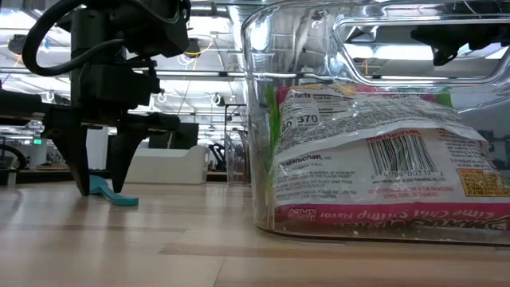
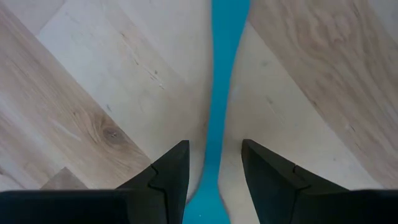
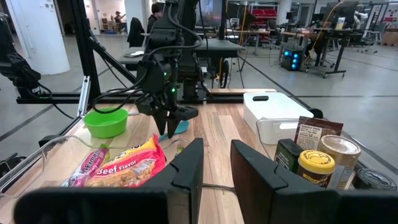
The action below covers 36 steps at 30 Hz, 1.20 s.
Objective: Pick & Place Food Item
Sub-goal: Put the blue spoon into the white bin
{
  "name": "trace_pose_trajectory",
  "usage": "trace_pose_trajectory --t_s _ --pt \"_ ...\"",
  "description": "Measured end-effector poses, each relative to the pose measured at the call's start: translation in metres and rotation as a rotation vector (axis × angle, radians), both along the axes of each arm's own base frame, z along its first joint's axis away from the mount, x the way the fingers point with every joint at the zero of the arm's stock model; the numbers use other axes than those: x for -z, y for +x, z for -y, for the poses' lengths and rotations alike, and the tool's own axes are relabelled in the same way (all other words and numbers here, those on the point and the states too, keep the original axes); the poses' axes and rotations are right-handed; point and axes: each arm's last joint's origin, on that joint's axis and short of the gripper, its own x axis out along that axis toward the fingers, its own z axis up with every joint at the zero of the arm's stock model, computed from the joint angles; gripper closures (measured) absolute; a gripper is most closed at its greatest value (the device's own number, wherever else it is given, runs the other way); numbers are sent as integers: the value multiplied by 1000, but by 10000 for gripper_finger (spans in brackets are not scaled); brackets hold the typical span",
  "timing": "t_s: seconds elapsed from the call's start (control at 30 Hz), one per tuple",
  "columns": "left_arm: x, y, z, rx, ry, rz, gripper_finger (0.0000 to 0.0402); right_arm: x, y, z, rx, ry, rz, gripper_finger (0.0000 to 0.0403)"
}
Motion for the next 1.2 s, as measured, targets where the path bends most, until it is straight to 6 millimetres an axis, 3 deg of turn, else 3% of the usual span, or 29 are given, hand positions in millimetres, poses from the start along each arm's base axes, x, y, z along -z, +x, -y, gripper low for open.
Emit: trace_pose_trajectory --t_s 0.97,1.2 --pt "0 2 -3 -11 -26 2 262 0 0 0 -1 0 0 328" --pt "0 2 -3 -10 -33 10 294 0 0 0 -1 0 0 328"
